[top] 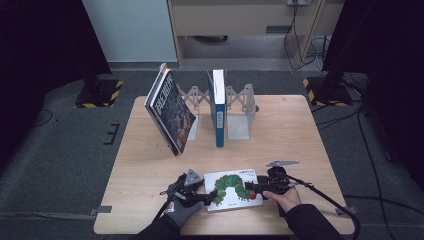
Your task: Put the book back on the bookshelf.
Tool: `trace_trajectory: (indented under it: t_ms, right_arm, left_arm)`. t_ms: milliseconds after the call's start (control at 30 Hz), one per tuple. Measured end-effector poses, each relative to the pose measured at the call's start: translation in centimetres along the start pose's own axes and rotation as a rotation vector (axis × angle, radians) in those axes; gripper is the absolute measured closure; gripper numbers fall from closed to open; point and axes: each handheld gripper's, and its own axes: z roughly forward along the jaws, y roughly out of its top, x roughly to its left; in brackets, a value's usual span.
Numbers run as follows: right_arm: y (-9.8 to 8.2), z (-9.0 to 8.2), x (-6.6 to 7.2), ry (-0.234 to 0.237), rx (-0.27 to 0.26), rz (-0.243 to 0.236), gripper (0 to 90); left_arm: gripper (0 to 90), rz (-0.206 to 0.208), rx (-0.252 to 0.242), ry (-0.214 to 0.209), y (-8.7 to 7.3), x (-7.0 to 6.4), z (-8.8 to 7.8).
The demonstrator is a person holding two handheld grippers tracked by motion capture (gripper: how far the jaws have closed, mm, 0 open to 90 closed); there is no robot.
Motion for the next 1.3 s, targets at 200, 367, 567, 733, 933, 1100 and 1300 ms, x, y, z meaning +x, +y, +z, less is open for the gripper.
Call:
trace_trajectory:
  t_ms: [200, 367, 567, 733, 933, 1100, 1300]
  right_arm:
    - [-0.1, -0.2, 0.1, 0.016, -0.011, 0.037, 27.9]
    - [0.0, -0.8, 0.0, 0.042, -0.045, 0.042, 29.6]
    - [0.5, -1.4, 0.4, 0.056, -0.091, -0.004, 29.9]
    - [1.0, -2.1, 0.5, 0.087, -0.141, 0.006, 31.5]
    - [1.4, -2.6, 0.6, 0.125, -0.187, 0.012, 32.1]
    - [1.6, -2.6, 0.7, 0.142, -0.210, 0.023, 31.7]
    - [1.5, -2.5, 0.6, 0.152, -0.216, 0.044, 29.9]
  left_arm:
    - [29.8, -0.034, 0.003, -0.027, -0.1, 0.2, 0.1]
    - [27.1, -0.040, 0.004, -0.041, -0.1, 0.3, 0.2]
    - [24.9, -0.049, -0.002, -0.046, -0.1, 0.4, 0.1]
    - [23.3, -0.060, -0.009, -0.057, 0.0, 0.7, 0.1]
    - [21.8, -0.078, -0.017, -0.077, 0.0, 0.9, 0.1]
    - [19.3, -0.077, -0.020, -0.089, 0.0, 0.9, 0.1]
    - [18.5, -0.079, -0.022, -0.090, 0.0, 0.9, 0.1]
